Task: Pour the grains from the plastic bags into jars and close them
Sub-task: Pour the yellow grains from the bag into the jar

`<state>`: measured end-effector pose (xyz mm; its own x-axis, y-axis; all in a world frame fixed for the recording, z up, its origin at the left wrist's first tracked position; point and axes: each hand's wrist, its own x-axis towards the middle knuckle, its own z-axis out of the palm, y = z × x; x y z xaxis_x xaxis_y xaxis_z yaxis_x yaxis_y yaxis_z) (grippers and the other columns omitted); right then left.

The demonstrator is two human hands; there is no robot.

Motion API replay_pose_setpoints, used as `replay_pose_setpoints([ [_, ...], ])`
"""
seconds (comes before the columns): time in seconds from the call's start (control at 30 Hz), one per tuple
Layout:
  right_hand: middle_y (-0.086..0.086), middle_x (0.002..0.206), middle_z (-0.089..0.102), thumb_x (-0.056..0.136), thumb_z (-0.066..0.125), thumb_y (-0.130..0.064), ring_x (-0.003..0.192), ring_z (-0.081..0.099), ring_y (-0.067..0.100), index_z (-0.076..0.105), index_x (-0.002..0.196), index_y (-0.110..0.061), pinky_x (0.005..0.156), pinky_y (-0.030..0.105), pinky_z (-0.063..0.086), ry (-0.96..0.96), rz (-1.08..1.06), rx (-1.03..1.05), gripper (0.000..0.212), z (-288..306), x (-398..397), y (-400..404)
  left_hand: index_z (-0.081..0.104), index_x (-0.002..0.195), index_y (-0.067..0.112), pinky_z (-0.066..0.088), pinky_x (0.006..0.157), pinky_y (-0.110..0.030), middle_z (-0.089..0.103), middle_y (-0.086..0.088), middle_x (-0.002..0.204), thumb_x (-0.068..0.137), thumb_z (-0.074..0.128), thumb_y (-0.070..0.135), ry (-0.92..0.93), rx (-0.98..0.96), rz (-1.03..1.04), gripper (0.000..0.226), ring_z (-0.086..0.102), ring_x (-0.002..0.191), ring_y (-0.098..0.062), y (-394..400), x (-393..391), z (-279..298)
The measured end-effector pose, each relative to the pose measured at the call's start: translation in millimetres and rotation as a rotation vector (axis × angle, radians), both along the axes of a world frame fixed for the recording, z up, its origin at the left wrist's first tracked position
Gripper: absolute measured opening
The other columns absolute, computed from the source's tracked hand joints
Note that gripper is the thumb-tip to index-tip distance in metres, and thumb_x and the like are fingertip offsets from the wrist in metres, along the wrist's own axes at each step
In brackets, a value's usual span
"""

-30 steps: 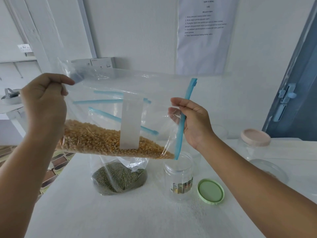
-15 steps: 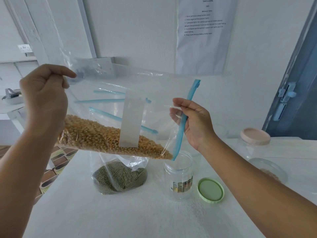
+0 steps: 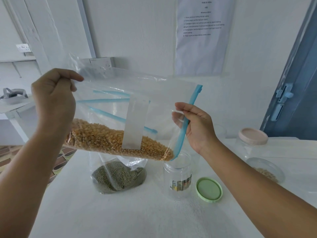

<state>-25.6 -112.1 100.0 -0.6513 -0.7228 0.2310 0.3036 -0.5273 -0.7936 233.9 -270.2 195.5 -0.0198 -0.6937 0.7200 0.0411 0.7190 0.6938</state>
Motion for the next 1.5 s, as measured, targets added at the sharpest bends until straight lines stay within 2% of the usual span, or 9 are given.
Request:
replay_pose_setpoints([
  [0.1,0.011,0.103,0.075,0.103,0.045,0.011,0.093,0.071,0.028,0.082,0.093,-0.006,0.093,0.039,0.059,0.017,-0.002,0.0,0.042,4,0,0,0.075,0.092,0.014,0.035,0.067,-0.026,0.054,0.0,0.068,0.079,0.043,0.003,0.019,-0.006,-0.009,0.037,0.047,0.068,-0.005,-2,1,5],
  [0.23,0.01,0.103,0.075,0.103,0.045,0.009,0.092,0.072,0.026,0.08,0.097,-0.006,0.09,0.038,0.06,0.024,-0.009,-0.011,0.038,13,0,-1,0.076,0.094,0.015,0.035,0.064,-0.021,0.055,0.011,0.062,0.079,0.043,0.006,0.021,-0.018,-0.015,0.037,0.045,0.064,-0.003,-3,2,14],
  [0.5,0.012,0.102,0.073,0.102,0.045,0.01,0.088,0.071,0.025,0.081,0.094,-0.006,0.091,0.039,0.061,0.012,0.006,0.007,0.04,11,6,-6,0.076,0.094,0.016,0.034,0.063,-0.022,0.053,0.011,0.064,0.08,0.043,0.006,0.009,0.003,0.004,0.037,0.044,0.062,-0.002,-11,3,10],
  [0.7,0.011,0.102,0.074,0.103,0.046,0.009,0.089,0.071,0.025,0.08,0.098,-0.005,0.094,0.041,0.06,0.018,0.008,-0.004,0.037,17,4,-9,0.073,0.081,0.028,0.033,0.061,-0.019,0.053,0.012,0.062,0.079,0.042,0.007,0.01,0.01,-0.011,0.038,0.044,0.062,-0.002,-15,6,17],
  [0.8,0.012,0.102,0.074,0.103,0.046,0.01,0.088,0.071,0.025,0.08,0.097,-0.005,0.091,0.039,0.06,0.003,0.001,-0.012,0.037,13,3,-8,0.076,0.089,0.019,0.032,0.06,-0.022,0.052,0.011,0.061,0.079,0.043,0.006,0.017,-0.017,-0.001,0.037,0.043,0.061,-0.003,-13,1,21],
  [0.93,0.012,0.103,0.074,0.102,0.046,0.01,0.088,0.071,0.025,0.08,0.097,-0.005,0.089,0.037,0.06,-0.017,-0.013,-0.016,0.037,5,1,-5,0.075,0.093,0.012,0.037,0.065,-0.021,0.055,0.01,0.061,0.079,0.042,0.002,0.018,-0.051,-0.03,0.037,0.046,0.064,-0.004,-6,-5,17],
  [1.2,0.013,0.105,0.073,0.103,0.047,0.009,0.089,0.071,0.025,0.079,0.1,-0.004,0.088,0.037,0.06,-0.027,-0.02,-0.014,0.035,2,-2,-4,0.075,0.093,0.011,0.037,0.065,-0.019,0.053,0.0,0.067,0.079,0.042,0.001,0.019,-0.04,-0.043,0.037,0.046,0.063,-0.004,-5,-10,19],
  [1.37,0.013,0.105,0.073,0.103,0.046,0.009,0.089,0.071,0.024,0.08,0.098,-0.005,0.089,0.036,0.06,-0.022,-0.015,-0.016,0.037,8,-1,-5,0.075,0.092,0.015,0.037,0.064,-0.015,0.055,0.013,0.06,0.079,0.042,0.002,0.018,-0.036,-0.035,0.038,0.046,0.063,-0.002,-9,-10,19],
  [1.5,0.013,0.104,0.072,0.103,0.046,0.01,0.087,0.071,0.024,0.081,0.096,-0.006,0.088,0.036,0.06,-0.008,0.003,-0.026,0.039,13,2,-6,0.074,0.078,0.031,0.03,0.058,-0.022,0.052,0.004,0.066,0.079,0.042,0.007,0.018,-0.03,-0.052,0.041,0.041,0.06,-0.004,-16,-3,22],
])
